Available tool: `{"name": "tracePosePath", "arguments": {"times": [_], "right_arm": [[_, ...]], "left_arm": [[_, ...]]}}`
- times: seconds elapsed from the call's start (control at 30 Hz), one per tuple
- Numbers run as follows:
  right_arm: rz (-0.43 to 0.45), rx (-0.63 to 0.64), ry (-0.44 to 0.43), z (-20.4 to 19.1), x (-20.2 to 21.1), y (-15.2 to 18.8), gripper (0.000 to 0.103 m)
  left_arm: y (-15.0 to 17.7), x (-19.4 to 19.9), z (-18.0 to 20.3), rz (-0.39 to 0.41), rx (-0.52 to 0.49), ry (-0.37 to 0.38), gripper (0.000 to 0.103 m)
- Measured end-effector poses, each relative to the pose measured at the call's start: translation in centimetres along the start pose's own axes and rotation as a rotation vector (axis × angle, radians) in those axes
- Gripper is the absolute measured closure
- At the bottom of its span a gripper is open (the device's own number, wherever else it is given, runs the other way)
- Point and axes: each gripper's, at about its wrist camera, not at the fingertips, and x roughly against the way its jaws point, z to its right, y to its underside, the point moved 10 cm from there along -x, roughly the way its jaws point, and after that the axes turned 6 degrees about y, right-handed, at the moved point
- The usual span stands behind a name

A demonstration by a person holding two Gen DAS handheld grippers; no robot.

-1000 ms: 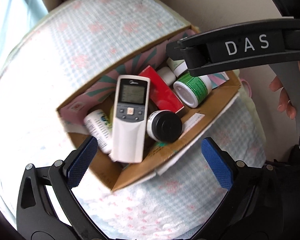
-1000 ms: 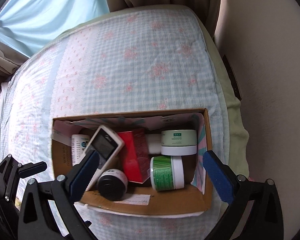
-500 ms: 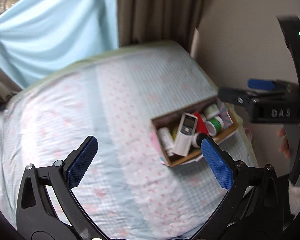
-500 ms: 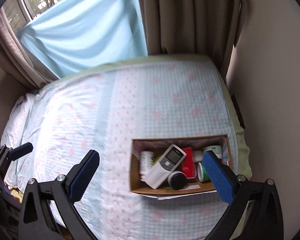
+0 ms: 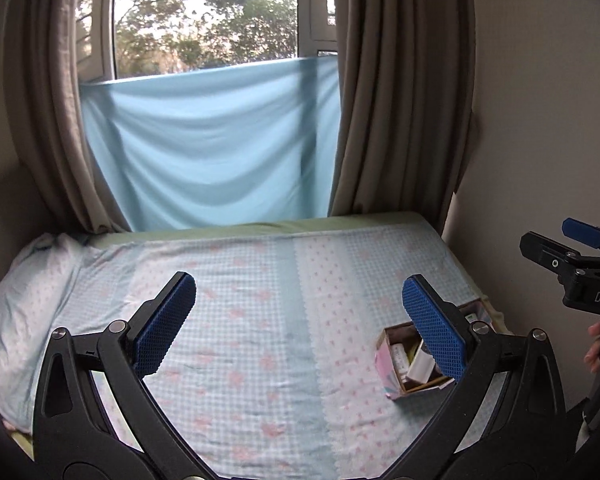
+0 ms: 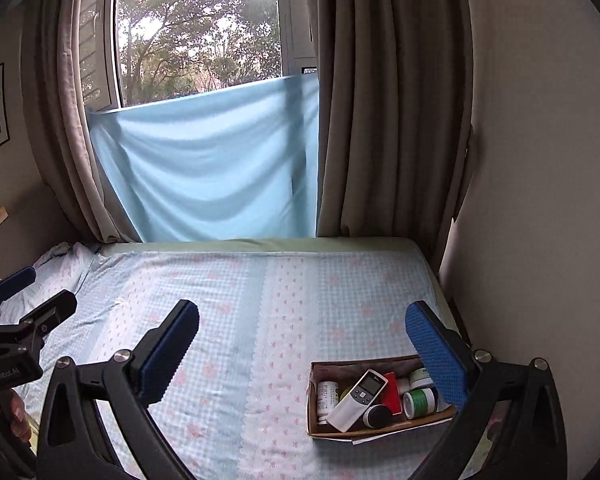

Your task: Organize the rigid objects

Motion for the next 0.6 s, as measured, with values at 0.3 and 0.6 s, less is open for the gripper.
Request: {"name": "tracePosePath", "arguments": {"times": [0.3, 0.6], "right_arm": [[0.029, -0.005, 0.04, -0.1, 0.7, 0.9, 0.0], [0.053, -0.013, 0.064, 0.5, 1.1, 0.0, 0.0]], "left_arm": [[-0.7, 1.3, -0.4, 0.05, 0.006, 0.022, 0.0], [-1.3, 0.6, 0.4, 0.059, -0.012, 0.035, 0.0]]}}
